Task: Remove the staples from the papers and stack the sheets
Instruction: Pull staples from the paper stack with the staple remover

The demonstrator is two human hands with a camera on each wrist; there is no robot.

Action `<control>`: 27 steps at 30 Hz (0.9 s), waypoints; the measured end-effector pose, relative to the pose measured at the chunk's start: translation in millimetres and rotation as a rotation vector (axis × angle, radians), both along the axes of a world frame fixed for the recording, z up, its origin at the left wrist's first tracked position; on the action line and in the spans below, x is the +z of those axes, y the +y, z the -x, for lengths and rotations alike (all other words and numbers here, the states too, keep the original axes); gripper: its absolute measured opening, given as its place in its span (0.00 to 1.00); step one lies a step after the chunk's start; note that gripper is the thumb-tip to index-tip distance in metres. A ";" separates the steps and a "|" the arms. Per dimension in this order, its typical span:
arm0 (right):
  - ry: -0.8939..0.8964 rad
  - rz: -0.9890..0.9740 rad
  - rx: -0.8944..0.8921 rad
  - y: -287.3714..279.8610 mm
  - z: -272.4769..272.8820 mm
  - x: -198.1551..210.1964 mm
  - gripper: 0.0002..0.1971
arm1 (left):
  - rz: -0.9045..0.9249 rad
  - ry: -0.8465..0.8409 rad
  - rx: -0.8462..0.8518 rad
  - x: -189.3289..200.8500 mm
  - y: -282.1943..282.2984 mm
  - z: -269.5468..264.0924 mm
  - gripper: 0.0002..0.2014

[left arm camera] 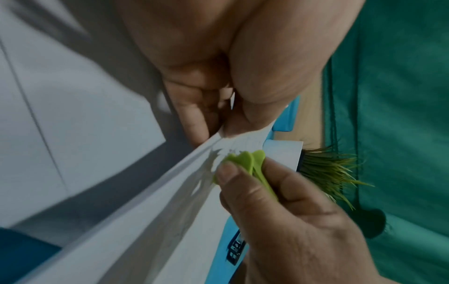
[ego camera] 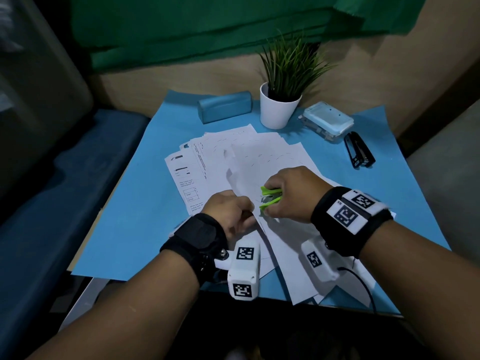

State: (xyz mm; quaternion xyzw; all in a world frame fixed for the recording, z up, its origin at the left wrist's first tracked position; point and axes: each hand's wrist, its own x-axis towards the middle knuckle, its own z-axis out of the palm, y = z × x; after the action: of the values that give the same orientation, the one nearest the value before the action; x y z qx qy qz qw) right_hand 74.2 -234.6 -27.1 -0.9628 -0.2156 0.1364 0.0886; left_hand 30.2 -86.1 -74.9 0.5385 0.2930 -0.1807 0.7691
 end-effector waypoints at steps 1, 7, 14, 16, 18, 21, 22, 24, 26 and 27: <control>-0.008 0.016 0.019 3.0 0.0 -0.3 0.14 | -0.004 -0.028 0.002 -1.5 0.3 1.6 0.08; -0.067 0.075 0.050 15.5 0.5 -0.7 0.12 | -0.013 -0.061 0.045 -6.4 0.3 3.7 0.08; -0.063 0.129 0.034 20.9 2.3 3.0 0.13 | 0.014 -0.071 0.097 -8.3 -3.3 7.6 0.10; -0.061 0.136 0.027 22.1 0.6 3.5 0.12 | 0.027 -0.080 0.095 -9.4 -3.4 7.9 0.15; -0.054 0.143 0.022 23.7 -0.2 2.9 0.13 | 0.053 -0.093 0.088 -9.5 -3.2 8.4 0.21; -0.055 0.149 0.022 26.5 -0.6 1.3 0.11 | 0.082 -0.102 0.084 -8.4 -2.9 8.2 0.23; -0.056 0.150 0.024 26.7 -0.6 0.8 0.10 | 0.086 -0.105 0.086 -9.0 -3.3 7.4 0.23; -0.054 0.147 0.025 26.4 -1.5 0.0 0.11 | 0.075 -0.099 0.088 -11.0 -4.3 6.3 0.23; -0.053 0.134 0.024 25.8 -2.6 -0.2 0.12 | 0.060 -0.097 0.096 -10.4 -4.3 6.5 0.19; -0.055 0.126 0.024 25.6 -3.0 -0.4 0.12 | 0.051 -0.093 0.102 -9.3 -4.1 6.9 0.17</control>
State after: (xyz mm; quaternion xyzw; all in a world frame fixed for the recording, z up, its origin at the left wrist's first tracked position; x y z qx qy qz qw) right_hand 77.2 -209.0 -27.4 -0.9673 -0.2204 0.1241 0.0202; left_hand 23.3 -90.3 -84.2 0.5111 0.2793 -0.1235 0.8034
